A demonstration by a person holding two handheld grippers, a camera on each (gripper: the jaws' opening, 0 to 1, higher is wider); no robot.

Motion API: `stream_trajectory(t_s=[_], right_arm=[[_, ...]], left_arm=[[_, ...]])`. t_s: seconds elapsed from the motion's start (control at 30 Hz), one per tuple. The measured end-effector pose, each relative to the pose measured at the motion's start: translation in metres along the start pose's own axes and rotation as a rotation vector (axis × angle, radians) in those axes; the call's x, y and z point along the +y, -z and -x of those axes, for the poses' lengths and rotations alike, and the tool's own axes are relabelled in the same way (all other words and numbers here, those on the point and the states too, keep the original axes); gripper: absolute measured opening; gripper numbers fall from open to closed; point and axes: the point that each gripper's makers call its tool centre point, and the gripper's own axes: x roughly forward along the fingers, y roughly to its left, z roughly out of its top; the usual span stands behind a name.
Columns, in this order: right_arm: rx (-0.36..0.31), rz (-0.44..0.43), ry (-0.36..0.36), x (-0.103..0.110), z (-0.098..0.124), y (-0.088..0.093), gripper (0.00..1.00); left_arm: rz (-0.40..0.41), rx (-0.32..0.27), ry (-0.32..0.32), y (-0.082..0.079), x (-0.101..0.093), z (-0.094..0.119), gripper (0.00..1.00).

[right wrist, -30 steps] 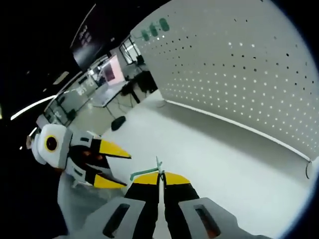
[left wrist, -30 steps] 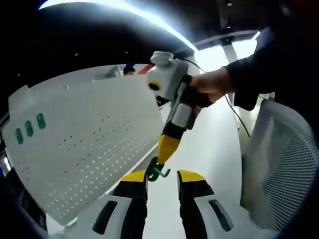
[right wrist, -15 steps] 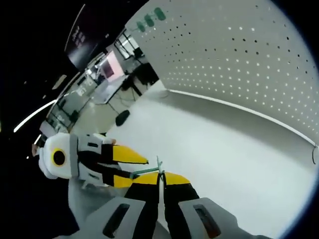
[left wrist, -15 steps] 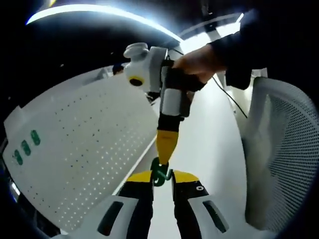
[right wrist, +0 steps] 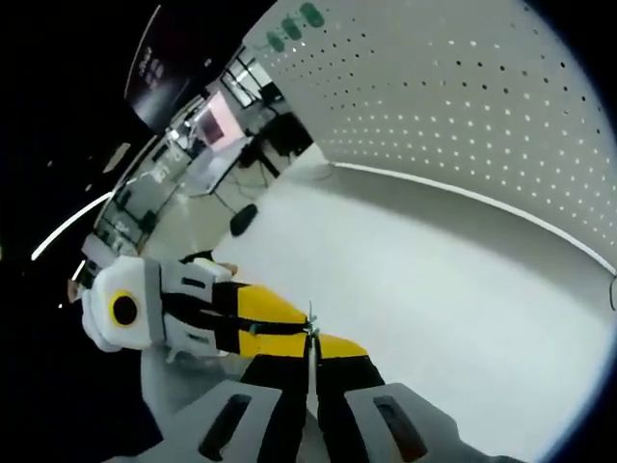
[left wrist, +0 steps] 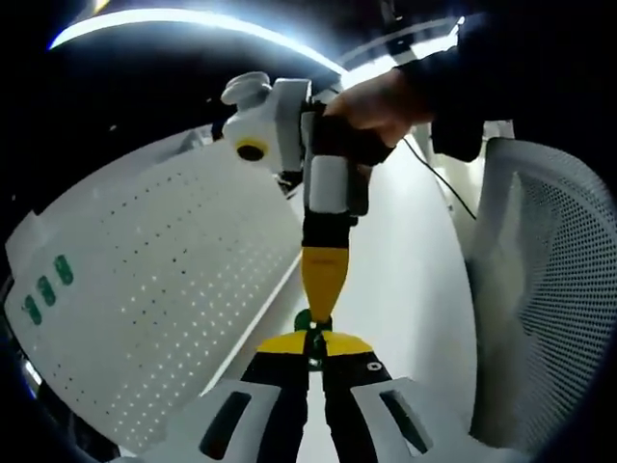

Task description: Insert the hook assembly into the mounting plate slot until the hook locks in place.

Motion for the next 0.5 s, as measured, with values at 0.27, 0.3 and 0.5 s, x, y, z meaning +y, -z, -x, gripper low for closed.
stream_trajectory(t_s=[0.27,0.3,0.5], right_arm=[[-0.025,0.076,0.002,0.0016,-0.0011,-0.0035,0.0],[-0.03,0.098,0.003,0.0024,-0.0015,-0.004,0.0],[-0.043,0.166,0.01,0.0061,-0.0033,-0.0036,0.0]], left_arm=[[0.061,0.002,-0.013,0.0018,0.0027,0.0002,0.03],[0.075,0.003,-0.016,0.0019,0.0034,0.0006,0.03],[0.118,0.009,-0.022,0.0052,0.0038,0.0013,0.03]])
